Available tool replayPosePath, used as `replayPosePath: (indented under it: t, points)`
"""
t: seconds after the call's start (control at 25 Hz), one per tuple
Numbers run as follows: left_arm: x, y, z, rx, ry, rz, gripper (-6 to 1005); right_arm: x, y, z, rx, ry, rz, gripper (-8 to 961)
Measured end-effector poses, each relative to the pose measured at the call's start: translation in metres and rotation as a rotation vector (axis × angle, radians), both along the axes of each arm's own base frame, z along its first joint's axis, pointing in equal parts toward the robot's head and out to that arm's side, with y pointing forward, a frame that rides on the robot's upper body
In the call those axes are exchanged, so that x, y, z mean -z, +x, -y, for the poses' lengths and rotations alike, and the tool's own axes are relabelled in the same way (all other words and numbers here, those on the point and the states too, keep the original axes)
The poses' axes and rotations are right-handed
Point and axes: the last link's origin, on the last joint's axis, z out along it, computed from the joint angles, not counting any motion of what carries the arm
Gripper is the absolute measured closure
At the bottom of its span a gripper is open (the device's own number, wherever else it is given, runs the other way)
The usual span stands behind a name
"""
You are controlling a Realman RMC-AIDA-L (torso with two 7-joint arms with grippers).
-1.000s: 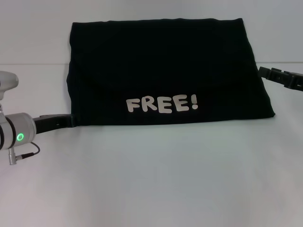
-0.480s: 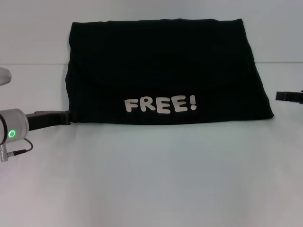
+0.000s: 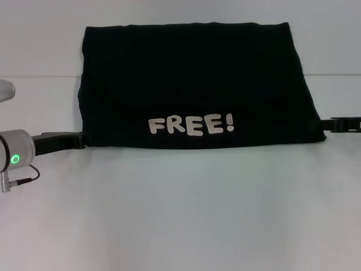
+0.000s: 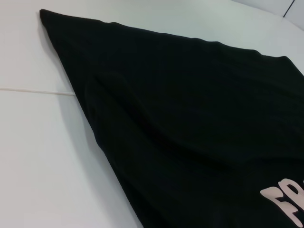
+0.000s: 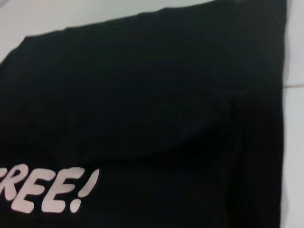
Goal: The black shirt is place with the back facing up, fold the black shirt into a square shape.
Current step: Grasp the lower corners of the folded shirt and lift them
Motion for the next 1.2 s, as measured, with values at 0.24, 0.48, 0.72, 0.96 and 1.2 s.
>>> replayPosePath:
  t: [0.24, 0.48, 0.72, 0.96, 1.2]
  points:
    - [0.0, 0.001, -0.001, 0.001, 0.002, 0.0, 987, 0.016, -0.002, -0.004, -0.002, 0.012, 0.049, 348]
    - [-0.001, 0.003, -0.004, 0.009, 0.003, -0.003, 986, 0.027, -0.001, -0.002, -0.005, 0.007, 0.071, 349]
    - [-0.002, 0.004, -0.006, 0.01, 0.012, -0.011, 984, 0.032, -0.003, 0.0, -0.007, -0.003, 0.059, 395]
    - [-0.003, 0.003, -0.006, 0.008, 0.015, -0.013, 983, 0.031, -0.002, 0.002, -0.011, -0.008, 0.051, 641]
    - [-0.003, -0.001, -0.003, -0.008, 0.02, -0.007, 981, 0.03, 0.001, 0.005, -0.012, -0.015, 0.046, 838]
